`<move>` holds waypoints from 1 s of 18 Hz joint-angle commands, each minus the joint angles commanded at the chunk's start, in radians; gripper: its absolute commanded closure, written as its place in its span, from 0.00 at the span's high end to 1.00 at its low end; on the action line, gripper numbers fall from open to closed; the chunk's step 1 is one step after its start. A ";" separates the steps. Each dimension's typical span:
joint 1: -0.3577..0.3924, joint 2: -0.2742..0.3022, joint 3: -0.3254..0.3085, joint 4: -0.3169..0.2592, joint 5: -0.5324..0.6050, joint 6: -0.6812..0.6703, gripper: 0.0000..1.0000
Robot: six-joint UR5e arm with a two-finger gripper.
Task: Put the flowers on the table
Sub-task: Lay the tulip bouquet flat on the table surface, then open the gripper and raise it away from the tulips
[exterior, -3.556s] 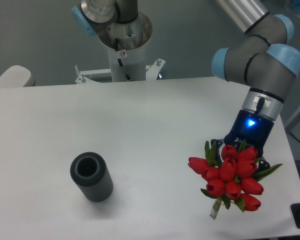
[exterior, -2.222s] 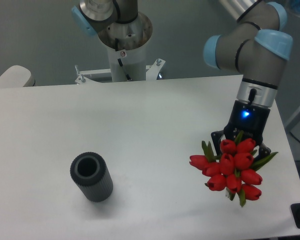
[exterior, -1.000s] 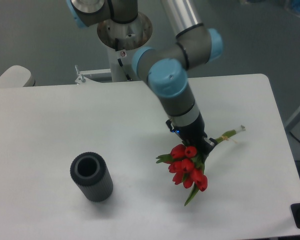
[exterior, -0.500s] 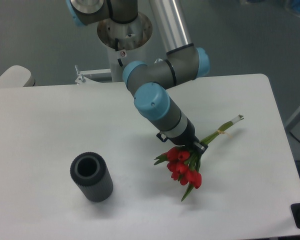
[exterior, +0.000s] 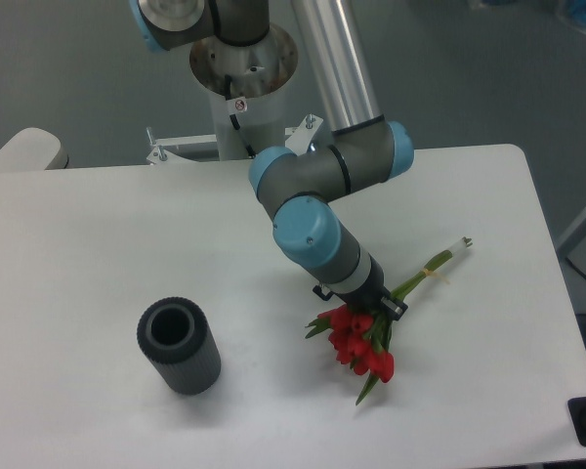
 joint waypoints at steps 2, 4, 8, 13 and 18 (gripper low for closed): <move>0.003 -0.003 0.021 0.000 -0.003 0.006 0.27; 0.003 -0.012 0.060 -0.003 -0.009 0.005 0.57; 0.003 -0.009 0.106 -0.006 -0.031 0.008 0.82; 0.014 0.001 0.175 -0.020 -0.075 0.032 0.85; 0.021 0.000 0.372 -0.219 -0.178 0.032 0.90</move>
